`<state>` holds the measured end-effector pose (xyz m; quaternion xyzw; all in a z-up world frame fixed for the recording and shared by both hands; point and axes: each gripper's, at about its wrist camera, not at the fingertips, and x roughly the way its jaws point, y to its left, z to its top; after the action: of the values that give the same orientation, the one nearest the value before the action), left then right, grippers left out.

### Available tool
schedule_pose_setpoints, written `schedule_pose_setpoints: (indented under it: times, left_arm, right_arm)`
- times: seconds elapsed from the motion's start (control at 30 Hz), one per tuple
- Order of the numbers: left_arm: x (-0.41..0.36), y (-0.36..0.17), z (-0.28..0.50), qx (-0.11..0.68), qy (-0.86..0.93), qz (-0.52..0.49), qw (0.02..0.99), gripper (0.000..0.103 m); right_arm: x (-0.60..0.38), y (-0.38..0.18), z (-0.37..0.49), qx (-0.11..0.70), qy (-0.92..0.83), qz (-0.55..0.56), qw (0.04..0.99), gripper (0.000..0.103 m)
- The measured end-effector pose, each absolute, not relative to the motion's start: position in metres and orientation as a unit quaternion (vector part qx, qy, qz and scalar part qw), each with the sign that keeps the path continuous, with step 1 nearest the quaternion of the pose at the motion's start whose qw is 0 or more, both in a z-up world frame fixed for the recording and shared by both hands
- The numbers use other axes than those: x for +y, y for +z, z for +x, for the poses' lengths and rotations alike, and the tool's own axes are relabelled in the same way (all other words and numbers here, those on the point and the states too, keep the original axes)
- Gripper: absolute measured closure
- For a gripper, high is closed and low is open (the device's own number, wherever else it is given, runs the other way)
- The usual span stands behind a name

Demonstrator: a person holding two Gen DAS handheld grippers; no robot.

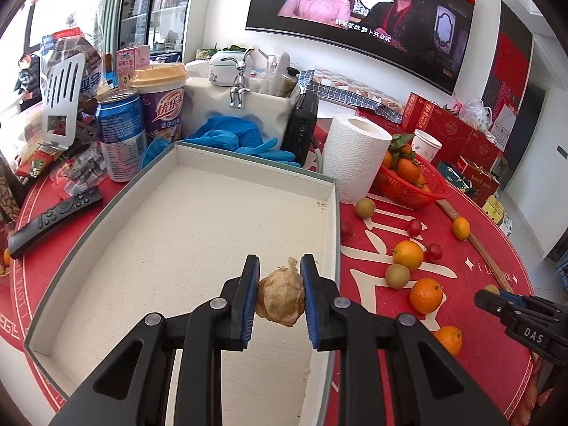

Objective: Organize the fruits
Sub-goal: 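Carry the husk fruit toward the white tray with left tool while right tool grasps a brown round fruit, then lower both held fruits into the white tray and open both tools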

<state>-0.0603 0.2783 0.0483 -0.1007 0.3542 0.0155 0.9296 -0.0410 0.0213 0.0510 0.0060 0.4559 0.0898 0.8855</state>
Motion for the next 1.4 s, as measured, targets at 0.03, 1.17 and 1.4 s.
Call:
schedule_pose_setpoints:
  times: [0.03, 1.17, 1.4]
  left_arm:
    - [0.281, 0.048, -0.060, 0.355, 0.020, -0.101, 0.929, 0.077]
    - [0.331, 0.020, -0.054, 0.396, 0.075, -0.110, 0.908, 0.077]
    - [0.329, 0.025, -0.056, 0.389, 0.077, -0.114, 0.911, 0.021]
  right_arm:
    - [0.027, 0.053, -0.040, 0.455, 0.098, 0.007, 0.885, 0.074]
    - [0.214, 0.042, 0.013, 0.480, 0.265, -0.033, 0.836, 0.074]
    - [0.214, 0.048, 0.015, 0.479, 0.278, -0.018, 0.832, 0.048]
